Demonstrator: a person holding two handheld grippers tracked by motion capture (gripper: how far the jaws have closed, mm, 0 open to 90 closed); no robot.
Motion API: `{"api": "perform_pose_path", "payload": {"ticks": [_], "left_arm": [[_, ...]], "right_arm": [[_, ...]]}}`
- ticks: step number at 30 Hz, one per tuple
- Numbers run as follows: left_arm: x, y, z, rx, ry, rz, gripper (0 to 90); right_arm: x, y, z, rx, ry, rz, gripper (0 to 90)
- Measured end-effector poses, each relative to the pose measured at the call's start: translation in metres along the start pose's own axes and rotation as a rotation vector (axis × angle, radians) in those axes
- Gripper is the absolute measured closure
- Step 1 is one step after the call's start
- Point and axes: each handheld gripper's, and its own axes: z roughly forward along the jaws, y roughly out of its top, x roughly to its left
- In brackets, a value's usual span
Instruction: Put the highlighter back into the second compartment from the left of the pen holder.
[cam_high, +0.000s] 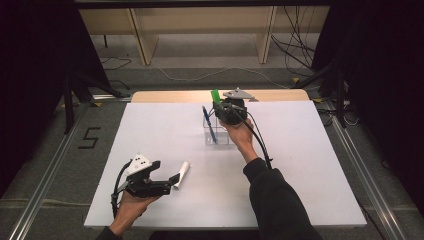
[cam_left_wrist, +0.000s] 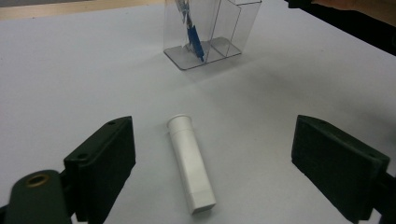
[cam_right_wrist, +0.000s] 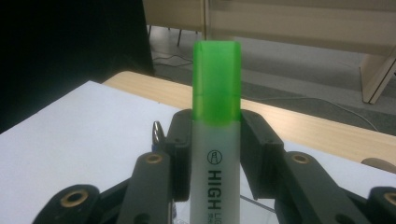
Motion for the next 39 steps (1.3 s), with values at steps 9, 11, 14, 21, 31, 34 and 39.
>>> {"api": "perform_pose_path", "payload": {"ticks": [9,11,14,21,31,34,39], "left_arm": [[0.0,0.0,0.0,0.0,0.0,0.002,13.2],[0.0,0.0,0.0,0.0,0.0,0.001,13.2],[0.0,0.0,0.0,0.0,-0.001,0.001,13.2],[0.0,0.0,0.0,0.001,-0.001,0.001,13.2],[0.0,0.0,0.0,0.002,-0.002,0.001,13.2],[0.0,0.0,0.0,0.002,-0.001,0.001,13.2],[0.0,0.0,0.001,0.005,-0.001,0.001,13.2]], "right_arm": [[0.001,-0.003,0.003,0.011,-0.013,0.006,67.3],[0.002,-0.004,0.004,0.012,-0.013,0.008,67.3],[0.002,-0.005,0.005,0.013,-0.016,0.008,67.3],[0.003,-0.007,0.006,0.026,-0.023,0.014,67.3],[0.001,-0.015,0.008,0.056,-0.027,0.029,66.1],[0.0,-0.013,0.006,0.07,-0.016,0.043,46.6],[-0.005,-0.004,-0.01,0.044,0.0,0.08,32.3]]}}
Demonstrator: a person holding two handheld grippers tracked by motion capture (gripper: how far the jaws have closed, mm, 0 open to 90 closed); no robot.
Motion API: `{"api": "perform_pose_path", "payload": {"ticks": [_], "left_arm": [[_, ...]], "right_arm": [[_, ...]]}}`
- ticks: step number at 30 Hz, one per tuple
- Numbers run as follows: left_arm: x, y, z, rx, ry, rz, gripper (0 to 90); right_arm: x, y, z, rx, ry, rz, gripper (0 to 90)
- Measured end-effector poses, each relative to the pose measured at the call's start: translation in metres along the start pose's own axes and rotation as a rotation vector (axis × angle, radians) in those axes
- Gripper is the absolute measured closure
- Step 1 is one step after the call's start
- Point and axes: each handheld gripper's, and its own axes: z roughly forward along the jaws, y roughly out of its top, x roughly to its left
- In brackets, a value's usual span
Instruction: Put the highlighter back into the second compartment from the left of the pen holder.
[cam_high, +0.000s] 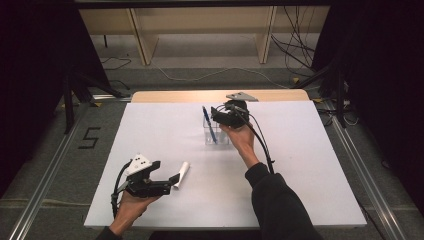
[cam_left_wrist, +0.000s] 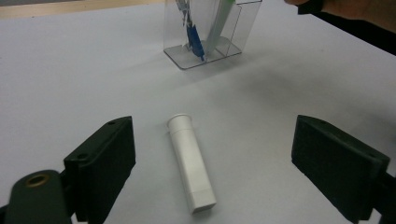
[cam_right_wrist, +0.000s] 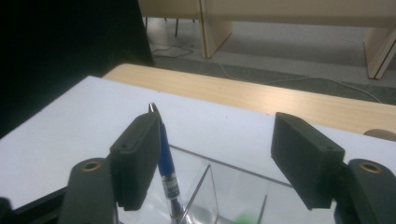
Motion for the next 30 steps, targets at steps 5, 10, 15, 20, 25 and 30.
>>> {"api": "perform_pose_path", "payload": {"ticks": [5,10,15,20,25,30], "left_arm": [[0.0,0.0,0.001,0.003,0.003,-0.001,13.2],[0.001,-0.001,0.001,0.007,0.005,-0.004,13.1],[0.001,-0.001,0.002,0.012,0.005,-0.008,13.1],[0.001,-0.001,0.003,0.015,0.007,-0.012,13.0],[0.001,-0.001,0.003,0.02,0.008,-0.012,13.0],[0.002,-0.001,0.004,0.025,0.01,-0.013,12.9]], "right_arm": [[-0.004,0.008,-0.02,-0.025,0.026,-0.015,30.0],[-0.007,0.008,-0.041,-0.029,0.071,-0.039,28.8],[-0.007,0.005,-0.056,-0.029,0.108,-0.053,27.7],[-0.004,0.0,-0.072,-0.028,0.158,-0.073,26.7],[-0.002,-0.008,-0.085,-0.031,0.202,-0.08,26.3],[0.001,-0.017,-0.096,-0.028,0.232,-0.089,25.9]]}}
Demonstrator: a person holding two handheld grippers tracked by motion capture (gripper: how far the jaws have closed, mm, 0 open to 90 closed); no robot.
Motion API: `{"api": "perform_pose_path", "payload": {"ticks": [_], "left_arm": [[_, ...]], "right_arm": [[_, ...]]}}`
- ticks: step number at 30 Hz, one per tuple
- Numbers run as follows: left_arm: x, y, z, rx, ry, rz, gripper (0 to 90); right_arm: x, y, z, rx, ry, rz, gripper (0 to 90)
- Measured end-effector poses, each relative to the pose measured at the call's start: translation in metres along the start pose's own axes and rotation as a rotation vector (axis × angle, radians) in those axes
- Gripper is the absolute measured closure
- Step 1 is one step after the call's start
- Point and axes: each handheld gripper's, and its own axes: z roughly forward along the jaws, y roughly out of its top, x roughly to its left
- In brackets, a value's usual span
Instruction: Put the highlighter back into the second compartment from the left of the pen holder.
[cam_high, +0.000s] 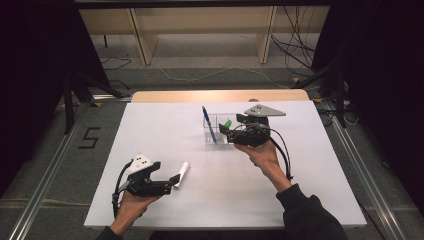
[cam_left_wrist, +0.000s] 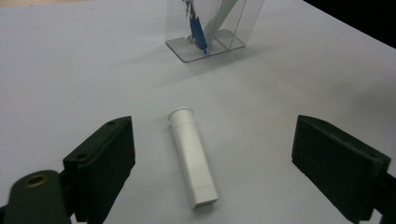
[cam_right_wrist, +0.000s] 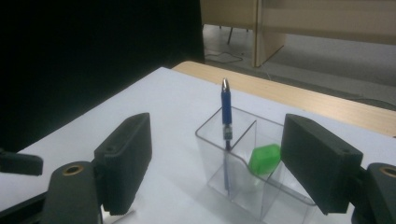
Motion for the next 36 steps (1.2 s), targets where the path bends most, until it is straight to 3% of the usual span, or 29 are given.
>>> {"api": "perform_pose_path", "payload": {"ticks": [26,36], "left_arm": [[0.0,0.0,0.003,0.04,0.008,-0.014,12.9],[0.003,0.004,0.006,0.103,0.021,-0.02,12.9]], "right_arm": [[-0.004,-0.033,-0.025,0.011,0.02,0.014,25.1],[-0.004,-0.043,-0.033,0.031,0.016,0.015,24.8]]}}
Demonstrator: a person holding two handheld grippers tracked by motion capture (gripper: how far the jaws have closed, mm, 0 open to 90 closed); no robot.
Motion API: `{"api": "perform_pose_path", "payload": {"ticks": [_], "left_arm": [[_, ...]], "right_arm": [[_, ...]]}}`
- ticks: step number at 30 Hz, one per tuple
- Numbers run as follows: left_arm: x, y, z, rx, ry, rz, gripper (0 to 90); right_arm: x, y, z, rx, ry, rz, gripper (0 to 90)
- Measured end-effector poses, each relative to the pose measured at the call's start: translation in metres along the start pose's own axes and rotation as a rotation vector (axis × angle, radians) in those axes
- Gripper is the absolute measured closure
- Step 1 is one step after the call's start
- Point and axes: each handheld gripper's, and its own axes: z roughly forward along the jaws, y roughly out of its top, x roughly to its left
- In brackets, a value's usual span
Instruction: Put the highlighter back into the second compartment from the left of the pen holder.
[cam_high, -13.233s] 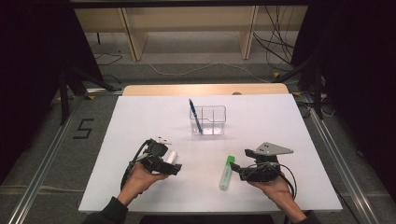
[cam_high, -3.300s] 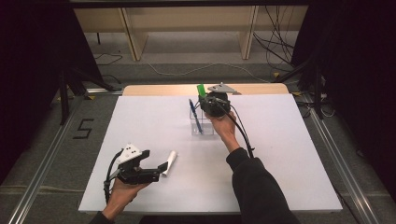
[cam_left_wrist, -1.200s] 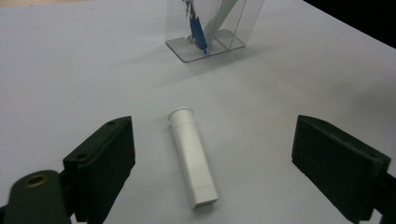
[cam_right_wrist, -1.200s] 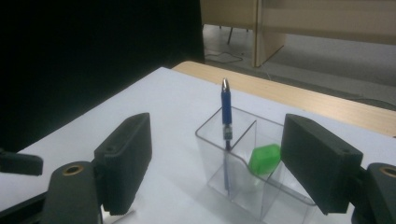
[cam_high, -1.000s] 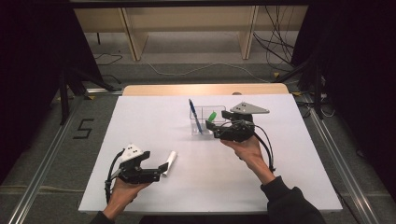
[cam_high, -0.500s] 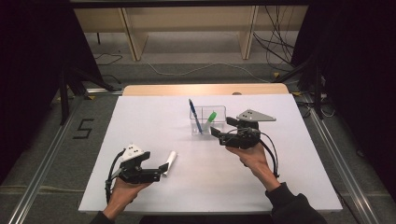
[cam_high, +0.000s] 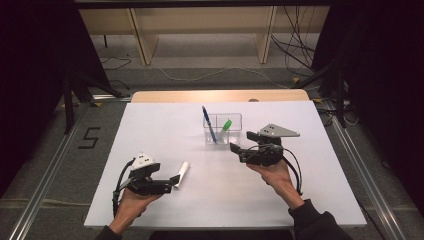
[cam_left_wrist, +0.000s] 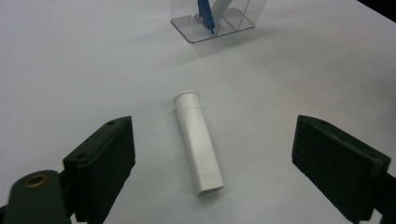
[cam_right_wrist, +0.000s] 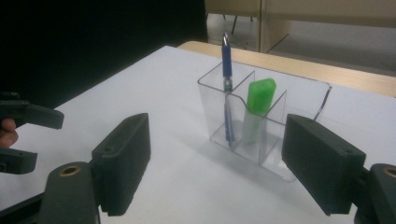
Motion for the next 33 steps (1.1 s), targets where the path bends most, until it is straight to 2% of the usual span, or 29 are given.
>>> {"api": "perform_pose_path", "payload": {"ticks": [10,16,18,26,33], "left_arm": [[-0.002,0.01,0.01,0.099,0.028,0.007,13.0],[-0.005,0.017,0.021,0.174,0.062,0.018,13.4],[-0.005,0.019,0.025,0.193,0.062,0.016,13.4],[-0.01,0.024,0.035,0.284,0.074,0.053,14.3],[-0.011,0.029,0.041,0.335,0.078,0.07,14.8]], "right_arm": [[0.0,-0.011,-0.006,0.017,-0.003,0.003,24.5],[-0.002,-0.018,-0.012,0.025,-0.002,0.01,24.4],[-0.003,-0.02,-0.014,0.026,-0.005,0.005,24.4],[-0.002,-0.027,-0.02,0.033,-0.015,-0.012,24.2],[-0.001,-0.031,-0.025,0.029,-0.016,-0.013,24.2]]}}
